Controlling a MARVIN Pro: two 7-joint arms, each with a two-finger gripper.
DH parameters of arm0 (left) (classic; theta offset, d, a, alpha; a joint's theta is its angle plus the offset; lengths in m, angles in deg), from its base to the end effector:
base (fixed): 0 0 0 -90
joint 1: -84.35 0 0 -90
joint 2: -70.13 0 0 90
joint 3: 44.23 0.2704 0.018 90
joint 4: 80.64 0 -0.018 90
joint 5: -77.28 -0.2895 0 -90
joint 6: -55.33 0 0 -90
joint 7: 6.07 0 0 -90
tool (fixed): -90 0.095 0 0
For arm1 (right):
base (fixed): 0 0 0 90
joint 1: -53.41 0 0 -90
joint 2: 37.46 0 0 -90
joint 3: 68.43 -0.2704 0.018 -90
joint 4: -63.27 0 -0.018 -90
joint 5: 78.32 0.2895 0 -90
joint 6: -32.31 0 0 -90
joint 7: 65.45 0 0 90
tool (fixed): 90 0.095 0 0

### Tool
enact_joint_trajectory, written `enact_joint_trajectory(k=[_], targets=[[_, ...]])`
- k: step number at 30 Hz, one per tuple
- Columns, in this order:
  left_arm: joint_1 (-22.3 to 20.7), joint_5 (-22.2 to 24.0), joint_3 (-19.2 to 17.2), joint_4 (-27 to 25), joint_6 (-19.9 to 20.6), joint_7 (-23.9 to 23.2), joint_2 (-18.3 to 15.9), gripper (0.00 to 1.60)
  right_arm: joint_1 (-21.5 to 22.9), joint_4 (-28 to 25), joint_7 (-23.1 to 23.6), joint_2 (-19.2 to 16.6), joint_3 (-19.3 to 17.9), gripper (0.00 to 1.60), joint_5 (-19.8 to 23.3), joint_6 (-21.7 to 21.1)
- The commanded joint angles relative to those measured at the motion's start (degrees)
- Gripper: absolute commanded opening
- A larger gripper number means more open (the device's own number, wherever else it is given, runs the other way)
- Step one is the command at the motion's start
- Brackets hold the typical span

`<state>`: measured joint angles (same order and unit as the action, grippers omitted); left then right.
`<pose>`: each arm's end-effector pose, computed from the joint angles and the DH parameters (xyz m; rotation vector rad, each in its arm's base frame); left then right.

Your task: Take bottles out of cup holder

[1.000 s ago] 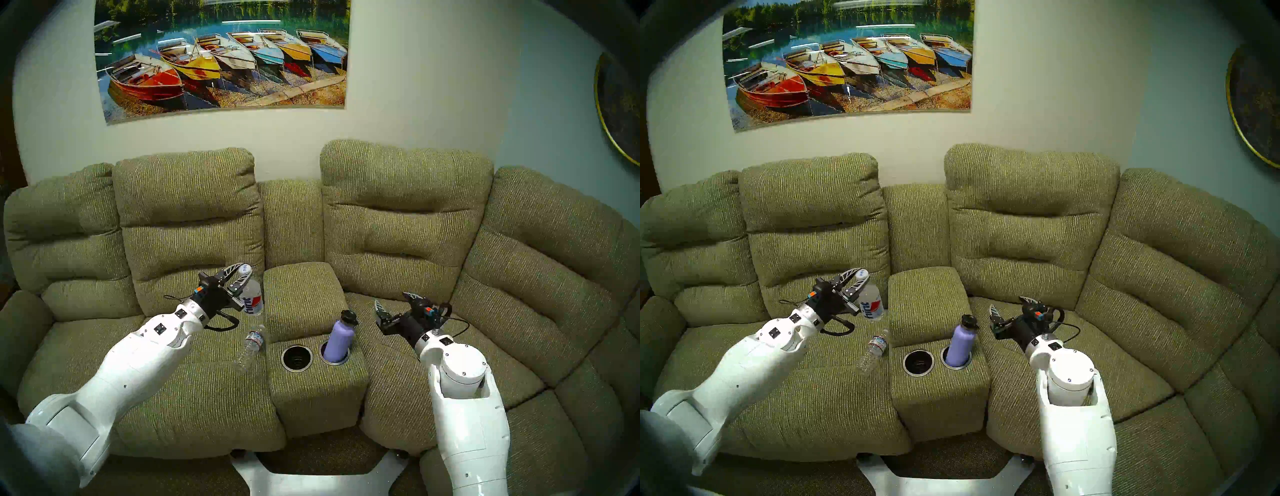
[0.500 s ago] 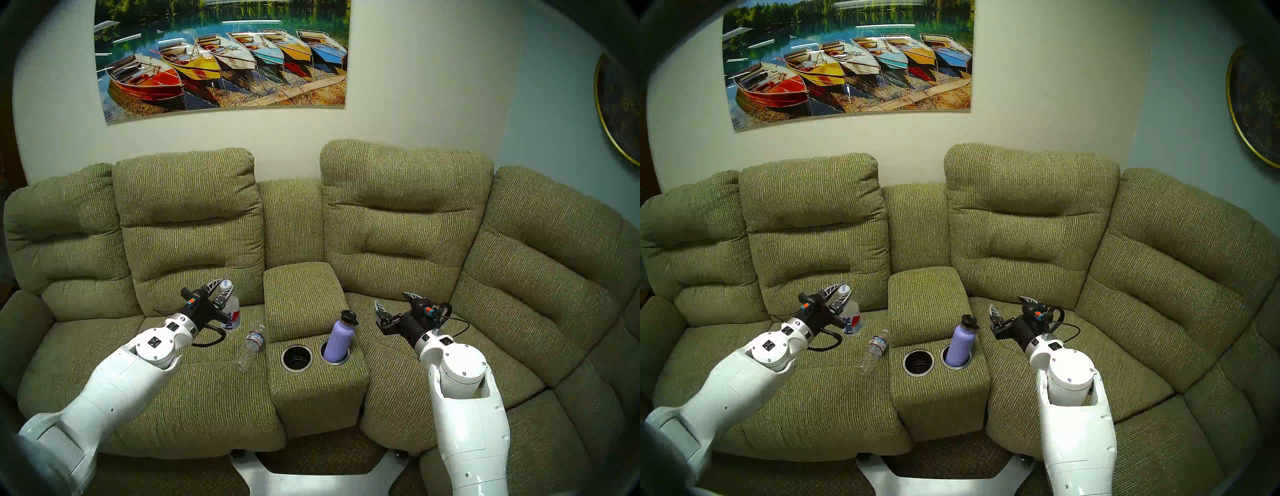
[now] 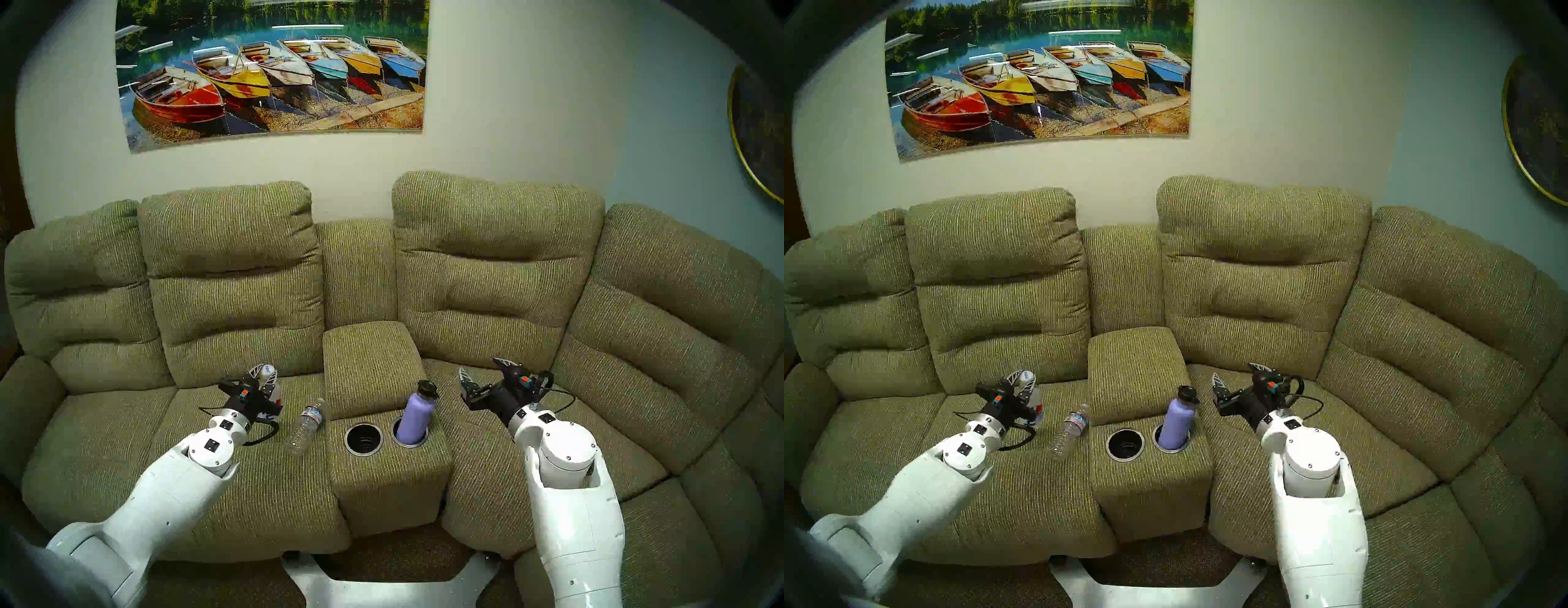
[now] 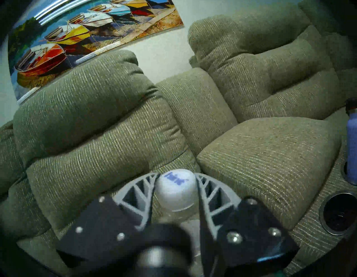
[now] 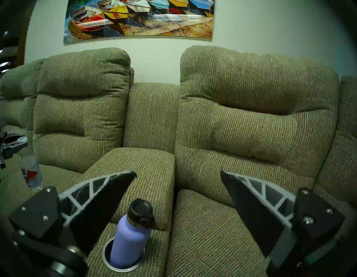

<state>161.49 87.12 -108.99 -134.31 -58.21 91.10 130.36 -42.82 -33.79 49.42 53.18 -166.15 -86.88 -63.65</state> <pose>0.4058 0.1297 -0.3977 -2.1007 0.5651 -1.9211 0.3657 -0.0123 -0.2984 -2.2492 -0.4380 -1.9729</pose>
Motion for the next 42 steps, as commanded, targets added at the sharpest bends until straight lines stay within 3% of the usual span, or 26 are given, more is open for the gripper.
enact_joint_trajectory(k=[1,13,31,33,42], targets=[[-6.42,-2.12,1.22,6.13,-1.90,1.92,5.09,0.00,0.44,-1.33,0.02,-0.07,-0.02,1.60,0.05,0.20],[-12.84,-8.42,3.37,14.99,0.39,3.91,9.92,0.00,0.55,-1.09,0.01,-0.07,-0.02,1.60,0.07,0.26],[-22.25,-15.87,7.79,26.39,3.81,6.41,14.13,0.00,0.62,-0.91,0.00,-0.07,-0.02,1.60,0.07,0.27],[-21.46,-16.54,7.75,25.67,3.85,6.88,13.93,0.00,0.62,-0.90,-0.01,-0.07,-0.01,1.60,0.07,0.27],[-25.45,-19.49,10.92,32.59,6.18,7.53,16.50,0.00,0.65,-0.83,-0.01,-0.07,-0.02,1.60,0.07,0.28]])
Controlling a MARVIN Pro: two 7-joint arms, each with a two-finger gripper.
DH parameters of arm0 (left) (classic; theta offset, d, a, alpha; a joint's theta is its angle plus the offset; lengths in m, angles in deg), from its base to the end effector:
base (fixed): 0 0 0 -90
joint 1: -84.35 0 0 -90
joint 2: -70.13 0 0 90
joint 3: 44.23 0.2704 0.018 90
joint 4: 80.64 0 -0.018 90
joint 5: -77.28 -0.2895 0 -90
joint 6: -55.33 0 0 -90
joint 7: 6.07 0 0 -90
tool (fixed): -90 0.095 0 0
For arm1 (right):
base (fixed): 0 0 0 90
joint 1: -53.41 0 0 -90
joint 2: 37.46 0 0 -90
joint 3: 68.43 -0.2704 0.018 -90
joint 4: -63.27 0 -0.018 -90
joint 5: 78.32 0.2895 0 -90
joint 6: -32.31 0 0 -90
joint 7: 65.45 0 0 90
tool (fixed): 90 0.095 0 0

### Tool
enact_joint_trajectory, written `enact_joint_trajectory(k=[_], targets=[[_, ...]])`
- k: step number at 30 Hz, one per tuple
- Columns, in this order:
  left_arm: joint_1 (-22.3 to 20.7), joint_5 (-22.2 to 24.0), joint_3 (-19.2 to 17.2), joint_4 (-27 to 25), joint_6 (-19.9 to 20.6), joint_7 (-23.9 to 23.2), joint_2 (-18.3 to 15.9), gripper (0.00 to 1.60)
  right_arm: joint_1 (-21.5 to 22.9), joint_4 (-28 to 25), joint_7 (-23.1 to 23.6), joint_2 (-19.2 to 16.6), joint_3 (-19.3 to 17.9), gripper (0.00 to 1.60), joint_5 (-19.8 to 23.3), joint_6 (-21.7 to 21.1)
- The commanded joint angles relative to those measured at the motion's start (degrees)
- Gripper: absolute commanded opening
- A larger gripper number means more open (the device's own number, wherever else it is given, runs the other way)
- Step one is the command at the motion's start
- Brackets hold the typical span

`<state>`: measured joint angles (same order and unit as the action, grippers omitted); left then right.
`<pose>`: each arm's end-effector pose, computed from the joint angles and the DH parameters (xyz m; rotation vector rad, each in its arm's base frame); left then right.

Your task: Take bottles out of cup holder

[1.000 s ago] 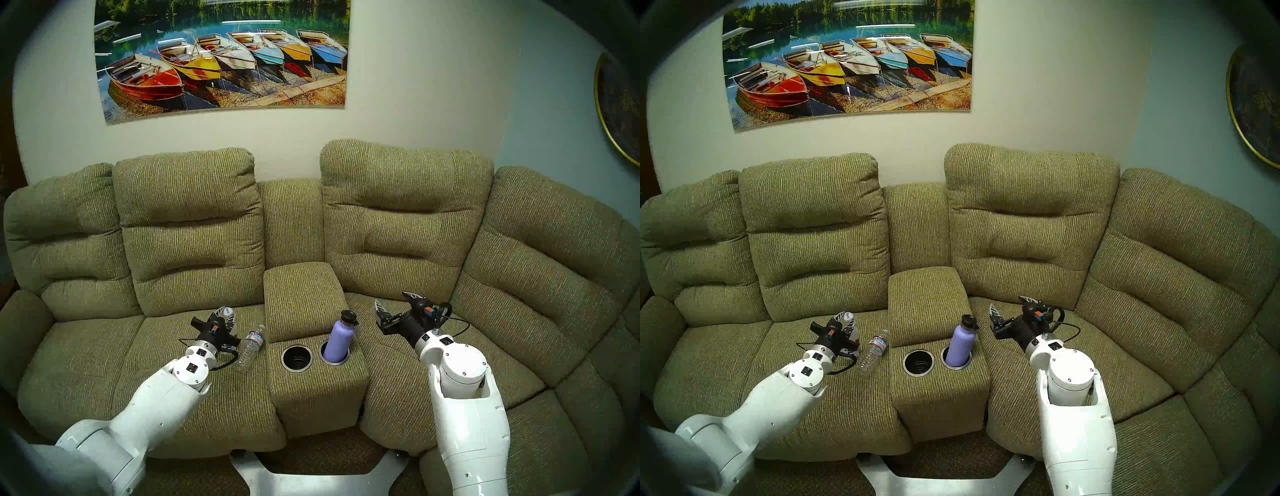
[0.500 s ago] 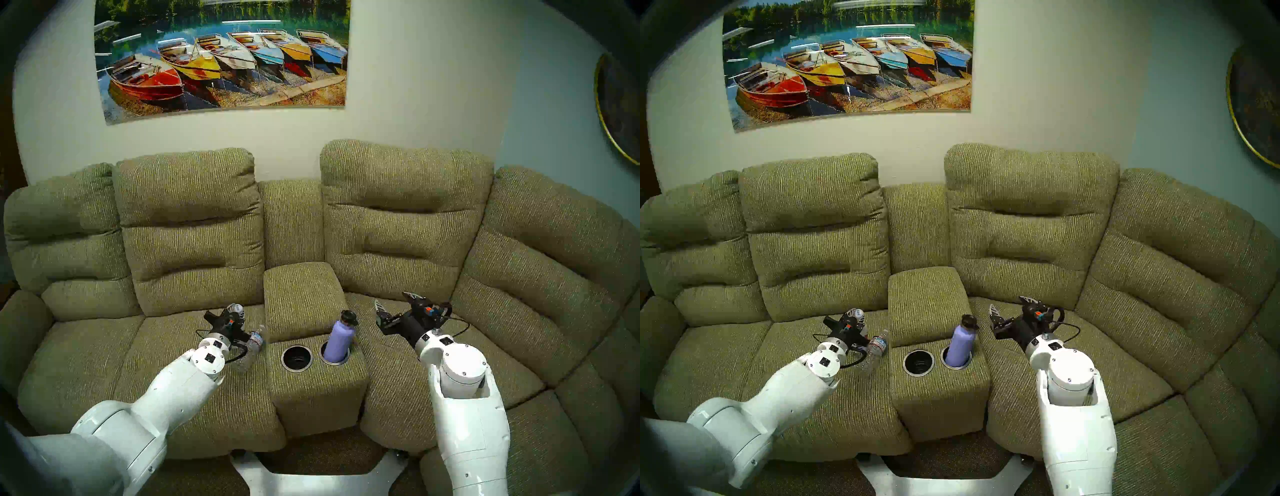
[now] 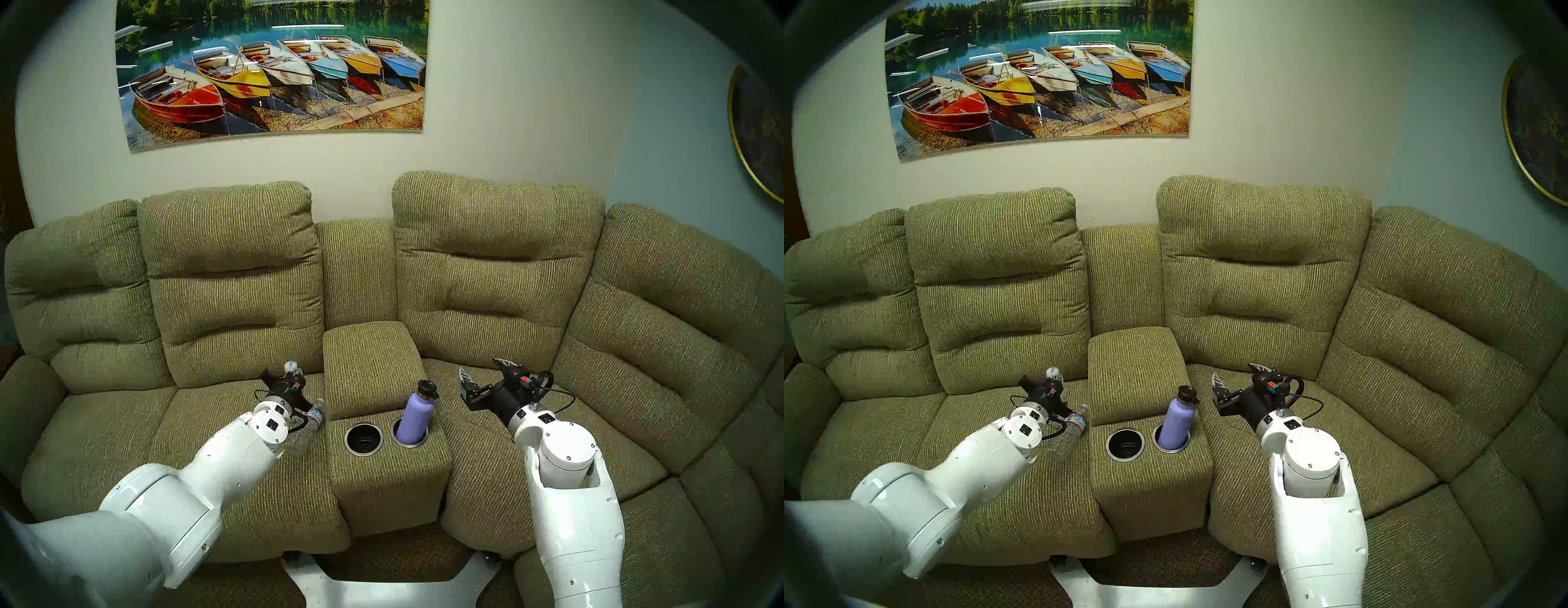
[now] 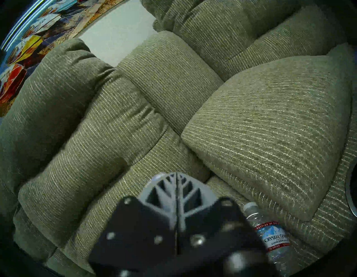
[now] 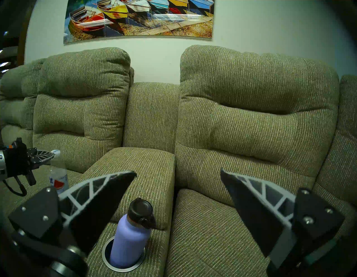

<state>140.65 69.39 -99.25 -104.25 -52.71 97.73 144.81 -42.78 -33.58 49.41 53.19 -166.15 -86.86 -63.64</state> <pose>0.4723 0.0757 -0.4212 -2.0317 0.8346 -1.5852 0.3659 -0.0122 -0.2995 -2.2511 -0.4365 -1.9695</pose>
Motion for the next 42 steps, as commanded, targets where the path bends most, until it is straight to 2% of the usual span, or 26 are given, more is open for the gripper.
enact_joint_trajectory(k=[1,2,3,4,6,8,9,10,11,12,13,14,16,17,22,25,26,34,35,37,39,41,42], targets=[[-4.61,-1.76,1.19,2.52,0.68,0.90,2.06,0.00,0.60,-1.03,0.00,-0.07,-0.02,1.60,0.06,0.27],[-4.74,-1.90,1.35,2.83,0.58,0.98,2.24,0.01,0.61,-1.03,0.00,-0.07,-0.02,1.60,0.06,0.28],[-4.95,-2.04,1.53,3.28,0.40,1.16,2.48,0.14,0.61,-1.04,0.00,-0.07,-0.02,1.60,0.06,0.28],[-5.40,-1.74,1.32,3.84,-0.26,1.40,3.12,0.35,0.60,-1.09,0.01,-0.08,-0.02,1.60,0.06,0.29],[-5.55,-1.28,0.95,3.98,-1.03,1.44,3.48,0.36,0.59,-1.11,0.01,-0.08,-0.02,1.60,0.06,0.29],[-5.67,0.19,-0.28,3.48,-3.85,1.55,4.06,0.59,0.55,-1.21,0.01,-0.08,-0.02,1.60,0.06,0.29],[-5.67,0.19,-0.28,3.48,-3.85,1.55,4.06,0.59,0.55,-1.21,0.01,-0.08,-0.02,1.60,0.06,0.29],[-5.33,1.02,-0.98,2.84,-5.95,0.82,4.00,0.66,0.54,-1.24,0.02,-0.08,-0.02,1.60,0.06,0.29],[-4.87,1.44,-1.35,1.67,-6.35,0.74,3.86,0.92,0.53,-1.27,0.02,-0.08,-0.02,1.60,0.06,0.29],[-4.12,2.20,-1.94,0.20,-7.55,0.17,3.62,1.04,0.52,-1.29,0.02,-0.08,-0.02,1.60,0.06,0.28],[-3.41,2.66,-2.20,-1.17,-8.74,-0.52,3.21,1.46,0.51,-1.31,0.02,-0.08,-0.02,1.60,0.06,0.28],[-3.24,3.53,-2.77,-1.46,-8.42,-0.91,3.55,1.60,0.52,-1.29,0.02,-0.08,-0.02,1.60,0.06,0.28],[-1.62,4.90,-3.58,-4.06,-11.56,-2.34,2.68,1.60,0.52,-1.28,0.02,-0.08,-0.02,1.60,0.06,0.28],[-1.83,5.16,-3.72,-3.65,-11.18,-2.33,2.89,1.60,0.53,-1.26,0.02,-0.08,-0.02,1.60,0.06,0.29],[1.53,8.37,-5.89,-9.00,-16.90,-4.96,0.62,1.60,0.58,-1.13,0.02,-0.07,-0.02,1.60,0.06,0.28],[2.91,9.65,-6.73,-10.67,-18.80,-6.10,-0.54,1.60,0.59,-1.10,0.01,-0.07,-0.02,1.60,0.06,0.28],[4.50,10.64,-7.40,-13.29,-20.64,-6.95,-1.85,1.60,0.59,-1.10,0.01,-0.07,-0.02,1.60,0.06,0.28],[7.68,14.88,-10.02,-17.40,-23.22,-10.25,-4.56,1.60,0.61,-1.02,0.01,-0.07,-0.02,1.60,0.06,0.28],[9.24,16.23,-10.62,-19.70,-23.52,-11.62,-5.60,1.60,0.61,-1.03,0.00,-0.07,-0.02,1.60,0.06,0.28],[9.67,16.77,-10.88,-20.30,-23.59,-12.01,-5.84,1.60,0.64,-0.93,-0.04,-0.01,0.03,1.60,0.05,0.28],[11.57,18.87,-11.62,-23.32,-23.79,-14.23,-7.09,1.60,0.98,-0.16,0.44,-0.10,0.85,1.60,-0.21,0.19],[11.52,19.28,-11.71,-22.95,-24.03,-14.78,-7.14,1.60,1.11,0.07,0.60,-0.11,1.15,1.60,-0.30,0.16],[12.72,20.16,-11.98,-25.27,-23.69,-15.65,-7.85,1.60,1.31,0.37,0.74,0.02,1.43,1.60,-0.24,0.20]])
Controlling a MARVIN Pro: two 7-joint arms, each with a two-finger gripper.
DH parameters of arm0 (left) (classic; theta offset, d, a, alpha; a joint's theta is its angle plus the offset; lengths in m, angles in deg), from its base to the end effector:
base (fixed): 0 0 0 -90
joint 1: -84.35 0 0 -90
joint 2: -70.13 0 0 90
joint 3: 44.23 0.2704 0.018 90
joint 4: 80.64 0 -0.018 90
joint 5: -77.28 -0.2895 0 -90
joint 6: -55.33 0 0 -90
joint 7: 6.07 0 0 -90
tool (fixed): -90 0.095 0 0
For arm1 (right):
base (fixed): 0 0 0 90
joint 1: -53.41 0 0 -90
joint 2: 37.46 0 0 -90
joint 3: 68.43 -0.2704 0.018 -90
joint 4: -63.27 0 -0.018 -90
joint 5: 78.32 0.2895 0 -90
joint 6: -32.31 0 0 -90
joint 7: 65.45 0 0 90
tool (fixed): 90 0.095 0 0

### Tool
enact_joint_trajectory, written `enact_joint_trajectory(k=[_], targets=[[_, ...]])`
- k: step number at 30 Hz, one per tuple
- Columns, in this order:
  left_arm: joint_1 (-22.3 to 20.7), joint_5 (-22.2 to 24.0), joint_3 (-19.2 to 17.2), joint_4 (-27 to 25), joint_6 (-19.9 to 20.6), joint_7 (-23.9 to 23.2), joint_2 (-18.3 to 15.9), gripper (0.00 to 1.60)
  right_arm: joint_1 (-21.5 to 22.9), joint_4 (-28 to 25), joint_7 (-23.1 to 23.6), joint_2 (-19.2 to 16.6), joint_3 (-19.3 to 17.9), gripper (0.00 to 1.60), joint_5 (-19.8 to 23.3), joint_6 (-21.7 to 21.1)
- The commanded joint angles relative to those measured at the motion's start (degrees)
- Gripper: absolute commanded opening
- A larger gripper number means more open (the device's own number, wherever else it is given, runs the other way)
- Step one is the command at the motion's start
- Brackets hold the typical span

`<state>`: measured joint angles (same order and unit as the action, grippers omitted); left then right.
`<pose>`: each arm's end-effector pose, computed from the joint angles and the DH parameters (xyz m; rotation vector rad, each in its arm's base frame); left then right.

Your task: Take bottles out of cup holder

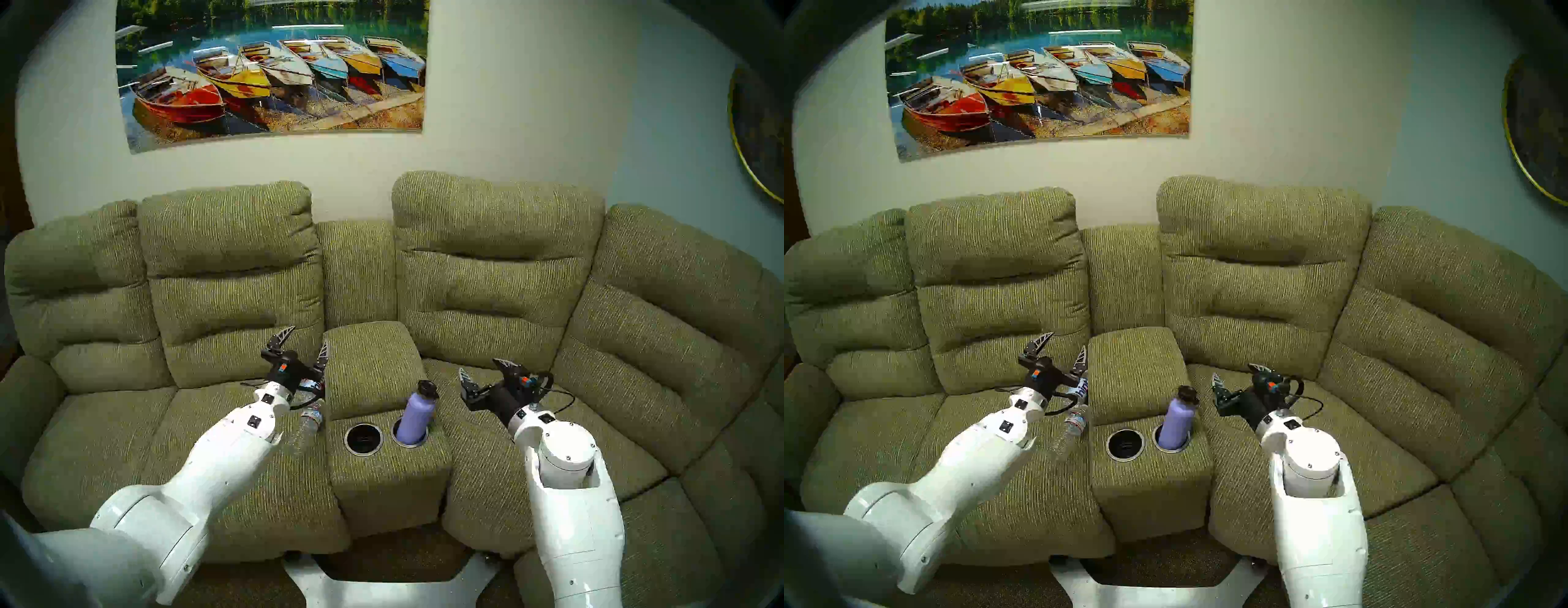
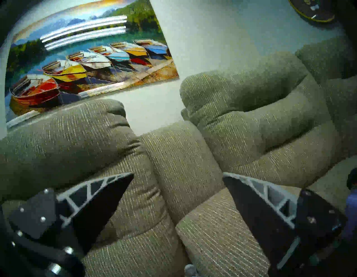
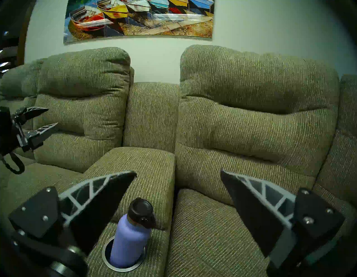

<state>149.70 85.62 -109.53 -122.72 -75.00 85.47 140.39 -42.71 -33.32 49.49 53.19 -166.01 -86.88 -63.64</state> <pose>0.4616 0.0674 -0.3584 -1.8759 0.5690 -2.3528 0.3661 -0.0111 -0.3008 -2.2513 -0.4393 -1.9634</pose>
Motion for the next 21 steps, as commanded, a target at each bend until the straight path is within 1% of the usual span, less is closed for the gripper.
enact_joint_trajectory(k=[1,4,5,7,11,12,13,14,16,21], targets=[[3.37,4.34,-1.75,-5.95,-1.80,-4.03,-3.34,1.60,1.43,0.38,0.65,0.10,1.52,1.60,-0.32,0.16],[5.60,6.61,-2.31,-9.89,-1.19,-6.41,-4.64,1.60,2.14,1.57,1.29,0.03,2.50,1.60,-0.54,0.18],[5.29,7.08,-2.36,-8.91,-1.50,-6.99,-4.43,1.60,2.35,1.92,1.37,0.11,2.82,1.60,-0.64,0.18],[6.81,8.69,-2.69,-11.58,-0.78,-8.48,-5.28,1.60,2.90,2.74,1.70,0.13,3.44,1.60,-0.79,0.16],[8.60,11.54,-2.96,-14.11,0.22,-11.43,-6.23,1.60,4.12,4.70,2.16,-0.03,4.23,1.60,-1.29,0.26],[9.67,12.68,-3.13,-16.06,1.01,-12.43,-6.89,1.60,4.56,5.35,2.40,-0.13,4.40,1.60,-1.44,0.32],[9.24,13.01,-2.99,-15.00,0.71,-13.17,-6.72,1.60,4.90,5.90,2.45,-0.12,4.54,1.60,-1.58,0.34],[10.57,14.62,-3.14,-17.46,1.82,-14.59,-7.46,1.60,5.70,7.36,2.76,-0.27,4.84,1.60,-1.96,0.38],[11.01,15.44,-3.18,-18.24,2.36,-15.38,-7.73,1.60,6.12,8.16,2.86,-0.32,4.92,1.60,-2.14,0.45],[13.19,19.33,-3.41,-22.31,5.87,-18.97,-9.15,1.60,7.99,11.65,3.64,-0.67,5.25,1.60,-2.96,0.66]])
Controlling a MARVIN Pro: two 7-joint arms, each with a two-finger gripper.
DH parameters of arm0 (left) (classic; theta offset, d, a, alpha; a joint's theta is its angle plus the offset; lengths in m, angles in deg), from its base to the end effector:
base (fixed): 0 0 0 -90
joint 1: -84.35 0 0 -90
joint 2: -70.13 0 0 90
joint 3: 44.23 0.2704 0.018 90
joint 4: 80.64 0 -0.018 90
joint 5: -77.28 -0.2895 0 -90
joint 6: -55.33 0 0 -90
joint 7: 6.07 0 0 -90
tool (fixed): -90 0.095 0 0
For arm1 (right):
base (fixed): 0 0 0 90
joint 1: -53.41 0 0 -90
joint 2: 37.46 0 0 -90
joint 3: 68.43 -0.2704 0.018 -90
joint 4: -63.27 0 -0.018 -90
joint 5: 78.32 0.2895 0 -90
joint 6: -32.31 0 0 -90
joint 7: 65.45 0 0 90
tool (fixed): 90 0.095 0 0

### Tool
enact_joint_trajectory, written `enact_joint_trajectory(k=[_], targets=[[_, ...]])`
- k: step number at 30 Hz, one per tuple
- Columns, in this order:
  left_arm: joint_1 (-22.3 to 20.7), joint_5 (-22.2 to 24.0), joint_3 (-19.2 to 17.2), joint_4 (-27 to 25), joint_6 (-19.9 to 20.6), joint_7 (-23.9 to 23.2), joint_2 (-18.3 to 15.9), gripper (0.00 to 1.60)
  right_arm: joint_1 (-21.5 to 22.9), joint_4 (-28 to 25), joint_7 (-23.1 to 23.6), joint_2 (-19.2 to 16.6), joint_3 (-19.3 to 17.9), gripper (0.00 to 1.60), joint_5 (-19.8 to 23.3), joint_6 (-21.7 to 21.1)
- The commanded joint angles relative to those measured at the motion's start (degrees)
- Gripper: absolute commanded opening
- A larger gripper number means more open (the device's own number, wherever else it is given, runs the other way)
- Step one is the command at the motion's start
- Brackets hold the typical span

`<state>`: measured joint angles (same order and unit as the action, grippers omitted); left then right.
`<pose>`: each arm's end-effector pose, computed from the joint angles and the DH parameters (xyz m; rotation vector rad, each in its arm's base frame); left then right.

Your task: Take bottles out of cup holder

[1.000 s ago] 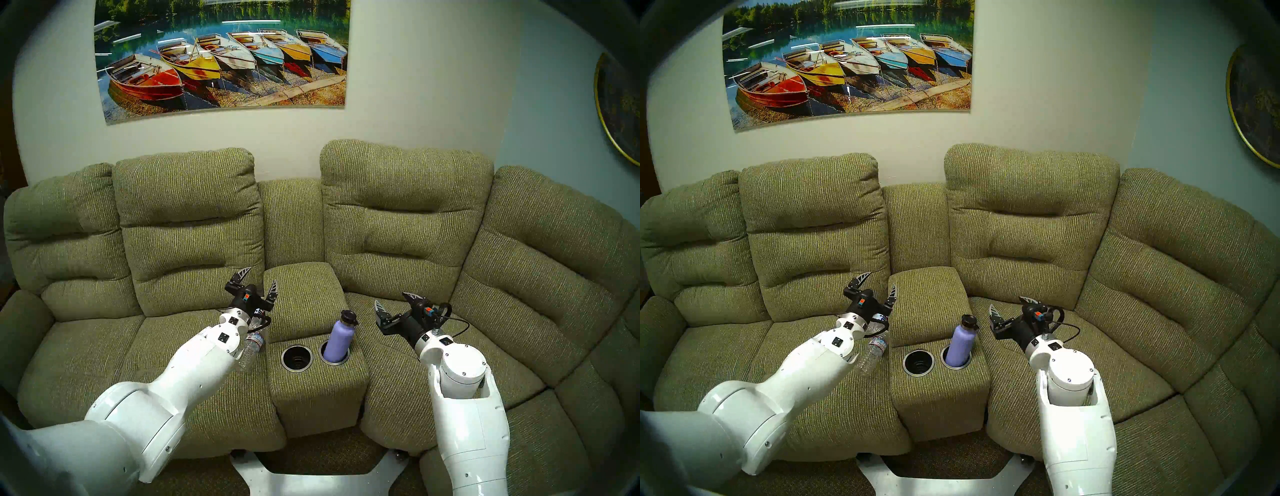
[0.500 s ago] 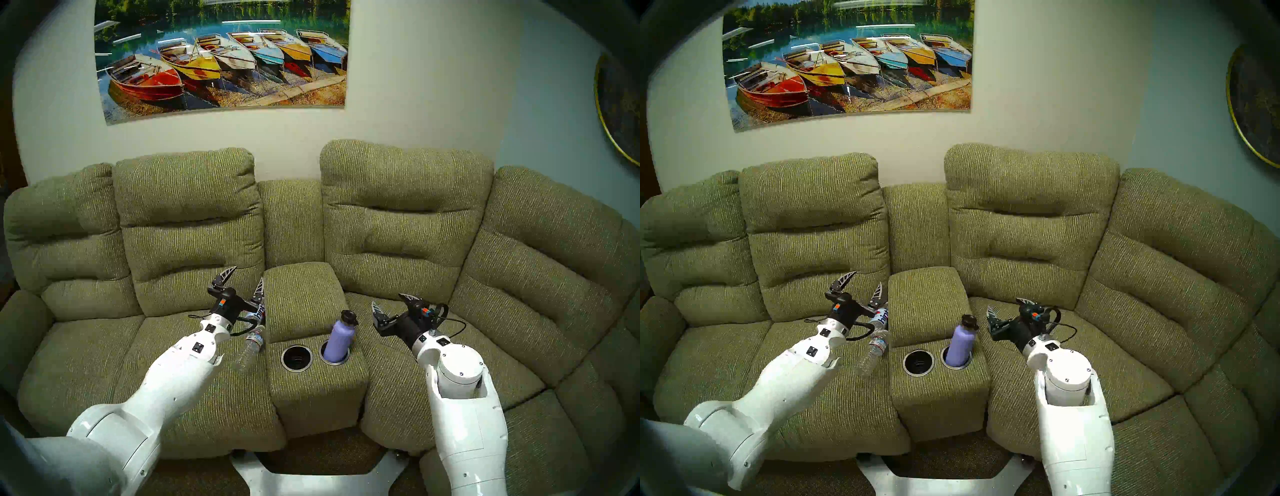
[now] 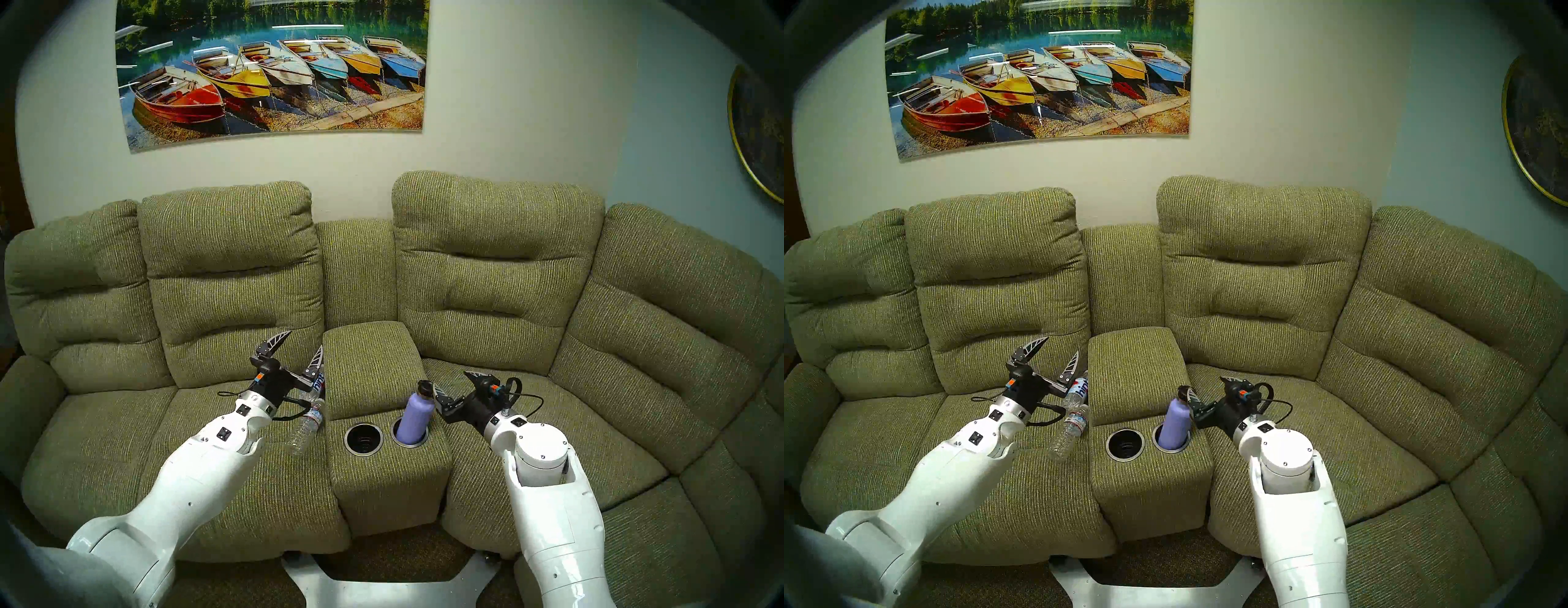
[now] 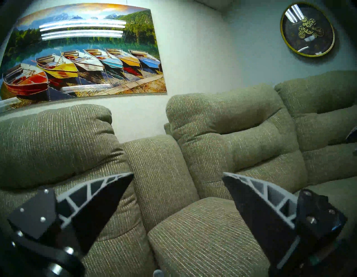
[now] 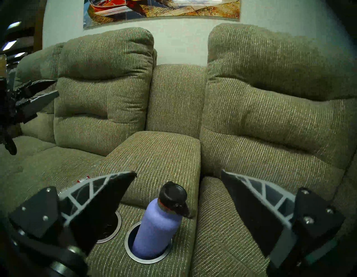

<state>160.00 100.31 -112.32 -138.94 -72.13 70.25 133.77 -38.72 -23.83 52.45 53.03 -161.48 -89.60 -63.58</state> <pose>0.4227 0.0731 -0.3440 1.8195 -0.5670 2.3080 0.3781 0.0239 -0.3385 -2.2626 -0.5818 -1.7752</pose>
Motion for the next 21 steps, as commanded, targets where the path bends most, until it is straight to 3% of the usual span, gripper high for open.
enact_joint_trajectory(k=[1,11,21], targets=[[3.32,5.57,-0.74,-6.95,3.91,-4.57,-2.91,1.60,4.34,2.81,0.83,-0.57,0.75,1.60,-0.38,0.73],[7.08,11.98,-1.78,-14.20,12.67,-9.38,-6.45,1.60,5.68,6.66,1.00,-1.85,-1.49,1.60,-0.20,2.09],[11.15,15.32,-3.59,-22.68,22.27,-8.66,-9.86,1.60,7.22,9.62,1.85,-2.18,-3.10,1.60,0.60,3.52]])
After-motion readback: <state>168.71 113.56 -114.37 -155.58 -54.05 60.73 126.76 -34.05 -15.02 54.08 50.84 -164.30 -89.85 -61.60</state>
